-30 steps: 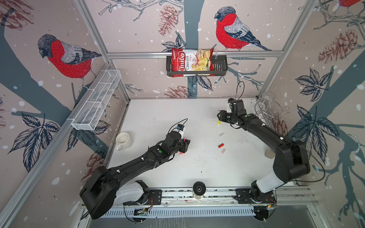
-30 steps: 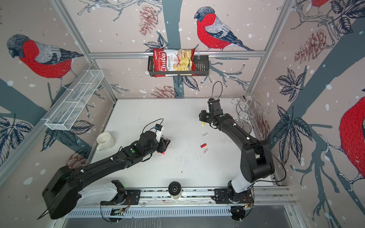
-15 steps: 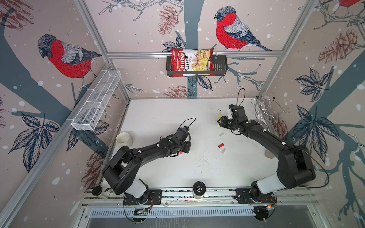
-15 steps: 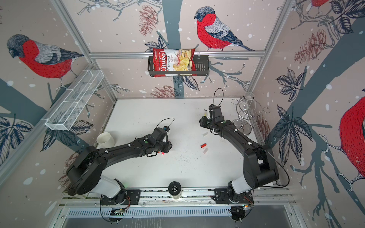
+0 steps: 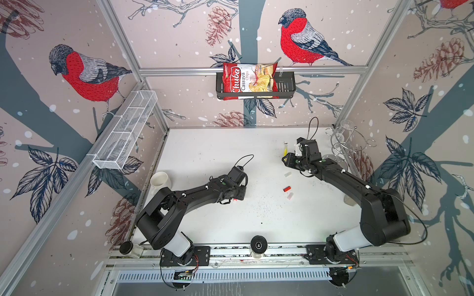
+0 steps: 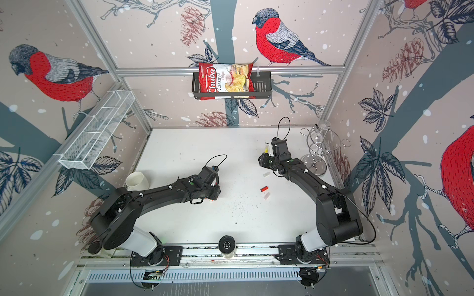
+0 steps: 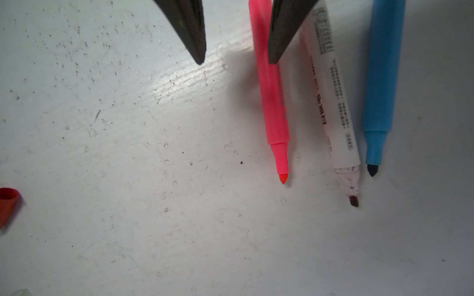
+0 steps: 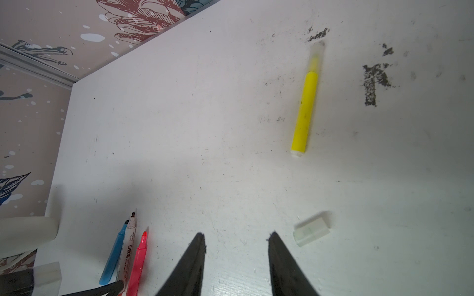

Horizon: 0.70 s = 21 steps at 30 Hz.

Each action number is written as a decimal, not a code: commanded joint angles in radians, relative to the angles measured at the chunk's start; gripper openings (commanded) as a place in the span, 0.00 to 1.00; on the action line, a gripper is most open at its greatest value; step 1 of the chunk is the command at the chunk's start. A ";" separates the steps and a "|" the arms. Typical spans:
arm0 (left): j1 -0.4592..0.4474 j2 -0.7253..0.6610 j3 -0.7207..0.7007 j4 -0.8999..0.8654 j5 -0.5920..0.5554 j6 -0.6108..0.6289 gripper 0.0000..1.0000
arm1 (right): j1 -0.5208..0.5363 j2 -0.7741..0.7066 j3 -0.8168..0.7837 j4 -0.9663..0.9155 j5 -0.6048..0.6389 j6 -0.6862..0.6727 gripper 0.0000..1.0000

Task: Insert pens into pen caps
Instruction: Pick up a pen from the center of the table.

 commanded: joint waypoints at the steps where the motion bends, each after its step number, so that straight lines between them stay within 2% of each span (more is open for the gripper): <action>1: 0.002 0.010 0.010 -0.024 -0.035 -0.010 0.42 | 0.000 -0.014 -0.011 0.025 -0.006 0.009 0.43; 9: 0.002 0.039 0.026 -0.037 -0.073 -0.023 0.43 | 0.001 -0.021 -0.025 0.032 -0.012 0.017 0.43; 21: -0.001 0.076 0.030 -0.068 -0.037 -0.016 0.39 | -0.001 -0.051 -0.036 0.032 0.000 0.030 0.43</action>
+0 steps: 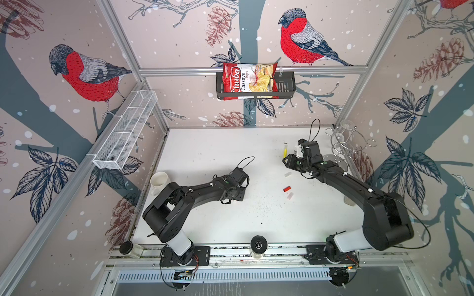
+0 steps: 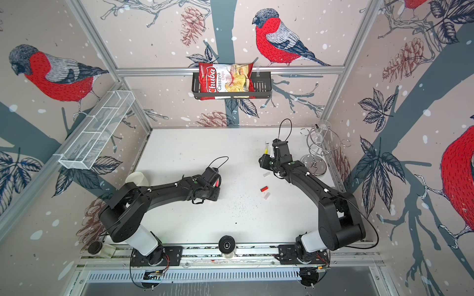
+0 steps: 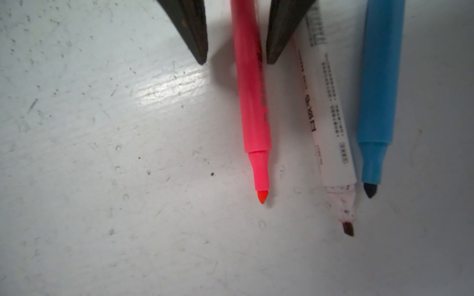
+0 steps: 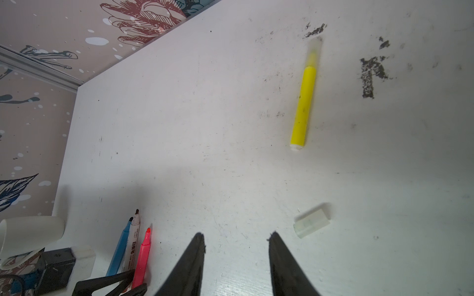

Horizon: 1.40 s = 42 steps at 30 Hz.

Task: Insert pens into pen caps
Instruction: Pick up a pen from the center of the table.

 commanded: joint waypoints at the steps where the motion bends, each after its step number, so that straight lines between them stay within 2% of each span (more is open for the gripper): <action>1: -0.003 0.004 0.006 -0.030 0.010 0.005 0.38 | -0.001 -0.013 -0.004 0.023 0.004 0.010 0.43; 9: -0.015 0.026 0.008 -0.054 0.028 0.016 0.31 | -0.008 -0.047 -0.017 0.024 0.001 0.011 0.43; 12: -0.027 0.046 0.018 -0.068 0.027 0.019 0.24 | -0.013 -0.060 -0.023 0.023 0.001 0.011 0.43; 15: -0.039 0.053 0.021 -0.065 0.030 0.020 0.10 | -0.018 -0.071 -0.031 0.026 0.001 0.011 0.43; 19: -0.041 0.032 0.024 -0.054 0.034 0.021 0.03 | -0.026 -0.081 -0.039 0.022 -0.005 0.007 0.43; 24: -0.041 -0.038 0.015 -0.009 0.057 0.033 0.02 | -0.021 -0.105 -0.069 0.032 -0.017 -0.010 0.43; 30: -0.040 -0.183 -0.065 0.153 0.117 0.024 0.03 | 0.016 -0.145 -0.132 0.090 -0.072 -0.033 0.46; 37: -0.039 -0.327 -0.153 0.307 0.166 0.026 0.03 | 0.074 -0.202 -0.188 0.215 -0.236 -0.042 0.51; 42: -0.039 -0.452 -0.235 0.449 0.192 0.014 0.03 | 0.130 -0.201 -0.187 0.263 -0.282 -0.030 0.53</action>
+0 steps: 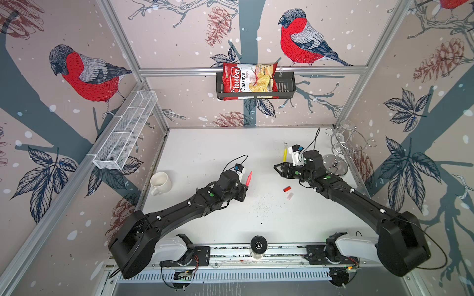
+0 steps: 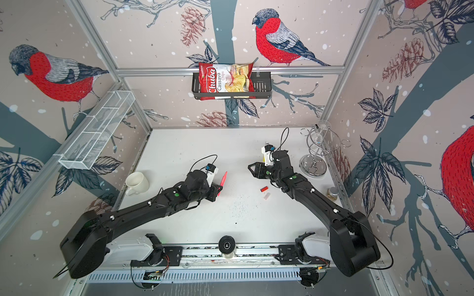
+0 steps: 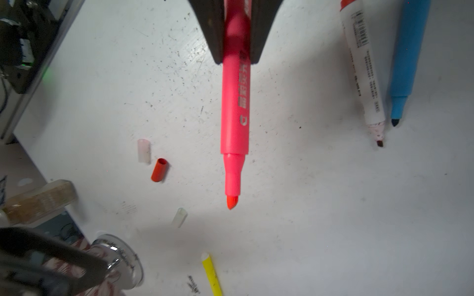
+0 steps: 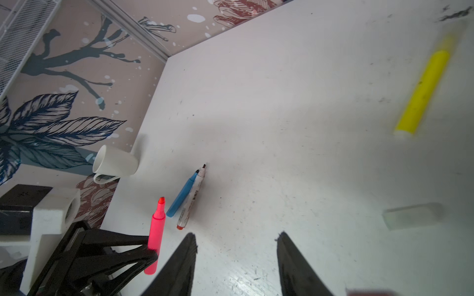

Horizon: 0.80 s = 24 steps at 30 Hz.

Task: Insert pens into pen caps
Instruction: Pick up a pen from the center of the table.

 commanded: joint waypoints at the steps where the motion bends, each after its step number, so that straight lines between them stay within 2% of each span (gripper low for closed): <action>1: 0.000 -0.064 -0.052 0.186 0.031 -0.004 0.03 | 0.034 -0.005 0.000 0.089 -0.081 0.000 0.53; 4: 0.003 -0.125 -0.110 0.289 0.031 -0.026 0.04 | 0.078 -0.001 0.001 0.126 -0.133 -0.001 0.54; 8: 0.003 -0.159 -0.124 0.311 0.034 -0.027 0.04 | 0.144 0.006 0.003 0.178 -0.189 -0.008 0.56; 17: 0.001 -0.178 -0.130 0.344 0.069 -0.035 0.03 | 0.241 0.064 0.048 0.210 -0.211 -0.018 0.58; 24: 0.002 -0.182 -0.135 0.351 0.084 -0.037 0.03 | 0.277 0.103 0.074 0.232 -0.212 -0.017 0.58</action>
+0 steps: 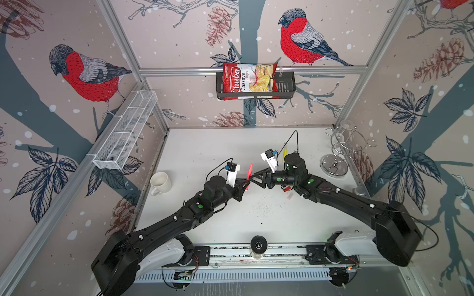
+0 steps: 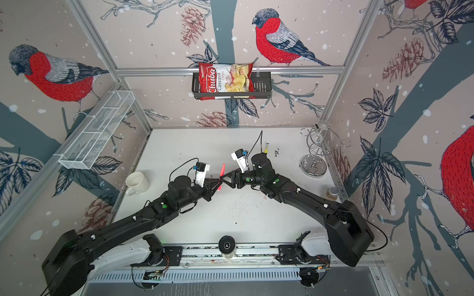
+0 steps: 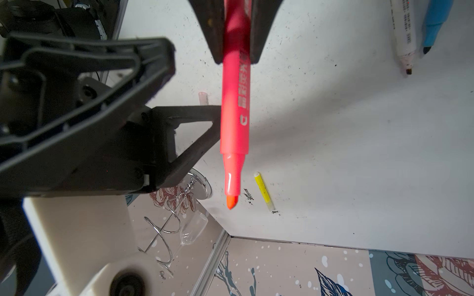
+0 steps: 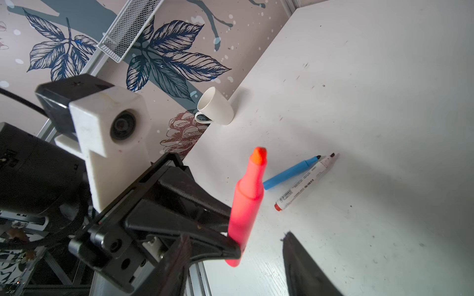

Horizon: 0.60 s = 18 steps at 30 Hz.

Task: Insert pens into pen caps
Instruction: Pick up a pen from the center of the table.

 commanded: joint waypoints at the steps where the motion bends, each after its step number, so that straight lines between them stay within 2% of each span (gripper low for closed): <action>1: 0.000 -0.004 -0.001 0.058 0.023 -0.008 0.03 | 0.006 0.017 0.018 0.048 -0.013 -0.010 0.57; 7: 0.001 -0.004 -0.004 0.062 0.038 -0.010 0.03 | 0.011 0.038 0.033 0.075 -0.021 0.003 0.49; 18: 0.000 -0.003 -0.010 0.079 0.047 -0.009 0.03 | 0.014 0.050 0.036 0.074 -0.023 0.006 0.24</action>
